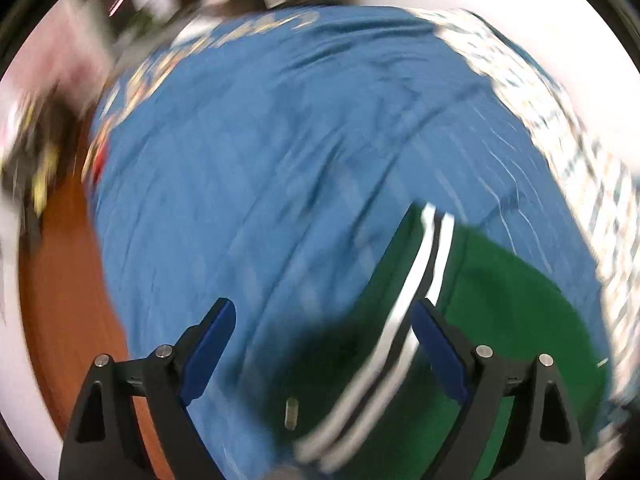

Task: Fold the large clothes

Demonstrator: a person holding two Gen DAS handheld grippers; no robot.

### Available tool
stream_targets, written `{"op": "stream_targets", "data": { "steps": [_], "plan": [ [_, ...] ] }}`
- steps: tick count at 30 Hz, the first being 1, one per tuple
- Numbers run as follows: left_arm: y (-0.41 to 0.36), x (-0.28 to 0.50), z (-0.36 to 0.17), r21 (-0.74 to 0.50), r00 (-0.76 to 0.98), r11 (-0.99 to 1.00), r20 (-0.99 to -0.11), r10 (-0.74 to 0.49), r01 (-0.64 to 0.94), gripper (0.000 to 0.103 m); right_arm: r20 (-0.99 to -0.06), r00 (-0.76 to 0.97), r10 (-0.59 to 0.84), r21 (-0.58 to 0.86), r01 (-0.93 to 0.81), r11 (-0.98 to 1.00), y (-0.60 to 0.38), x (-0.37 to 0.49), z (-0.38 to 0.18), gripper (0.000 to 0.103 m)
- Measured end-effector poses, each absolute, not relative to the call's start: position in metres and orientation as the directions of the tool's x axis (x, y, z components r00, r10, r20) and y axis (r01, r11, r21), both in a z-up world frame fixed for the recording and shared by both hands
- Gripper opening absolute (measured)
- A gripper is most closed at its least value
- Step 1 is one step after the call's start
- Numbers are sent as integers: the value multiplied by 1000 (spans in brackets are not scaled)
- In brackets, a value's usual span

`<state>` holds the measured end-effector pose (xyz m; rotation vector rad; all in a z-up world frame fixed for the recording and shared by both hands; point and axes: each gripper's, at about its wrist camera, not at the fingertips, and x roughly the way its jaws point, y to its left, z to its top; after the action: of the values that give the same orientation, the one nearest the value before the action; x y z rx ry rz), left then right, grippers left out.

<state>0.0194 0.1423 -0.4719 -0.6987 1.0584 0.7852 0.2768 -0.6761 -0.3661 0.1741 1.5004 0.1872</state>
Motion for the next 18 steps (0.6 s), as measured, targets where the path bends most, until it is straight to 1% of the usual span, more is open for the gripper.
{"op": "stream_targets", "data": {
  "steps": [1, 2, 4, 6, 7, 8, 10, 11, 12, 13, 14, 15, 16, 18],
  "plan": [
    [131, -7, -480, -177, 288, 477, -943, 169, -861, 90, -970, 55, 237, 236, -16, 972, -674, 267, -365, 64],
    [122, -17, -486, -195, 286, 452, -948, 142, -870, 90, -969, 48, 243, 243, -18, 970, -671, 255, -364, 64],
    [100, -37, -510, -255, 295, 387, -954, 47, -886, 90, -966, 31, 255, 254, -28, 967, -664, 233, -367, 64],
    [84, -43, -535, -349, 347, 294, -936, -60, -890, 89, -966, 18, 259, 259, -32, 965, -660, 214, -371, 64],
    [75, -41, -551, -422, 408, 239, -907, -108, -875, 89, -964, 4, 264, 264, -30, 964, -659, 205, -376, 64],
    [72, -38, -557, -438, 423, 225, -899, -113, -871, 89, -964, -12, 266, 267, -29, 963, -656, 199, -381, 64],
    [66, -24, -566, -465, 462, 223, -884, -68, -857, 87, -965, -41, 260, 261, -19, 965, -649, 189, -389, 64],
    [66, -17, -565, -448, 456, 241, -889, -23, -861, 83, -964, -48, 262, 263, -16, 965, -647, 186, -391, 64],
    [67, -8, -563, -417, 438, 261, -898, 29, -871, 69, -964, -55, 260, 262, -15, 965, -644, 183, -394, 64],
    [71, 0, -560, -361, 396, 272, -914, 86, -892, 44, -964, -56, 260, 261, -14, 965, -642, 183, -395, 64],
    [73, 6, -556, -338, 385, 295, -915, 118, -894, 33, -963, -58, 262, 263, -12, 965, -639, 182, -396, 64],
    [75, 15, -549, -309, 372, 333, -917, 142, -891, 25, -962, -62, 265, 266, -9, 964, -638, 181, -396, 64],
    [76, 21, -543, -300, 376, 362, -913, 161, -883, 20, -960, -65, 272, 273, -6, 962, -636, 180, -396, 64],
    [83, 35, -526, -291, 403, 430, -894, 196, -855, 19, -955, -68, 290, 292, -15, 956, -628, 179, -392, 64]
  ]
}}
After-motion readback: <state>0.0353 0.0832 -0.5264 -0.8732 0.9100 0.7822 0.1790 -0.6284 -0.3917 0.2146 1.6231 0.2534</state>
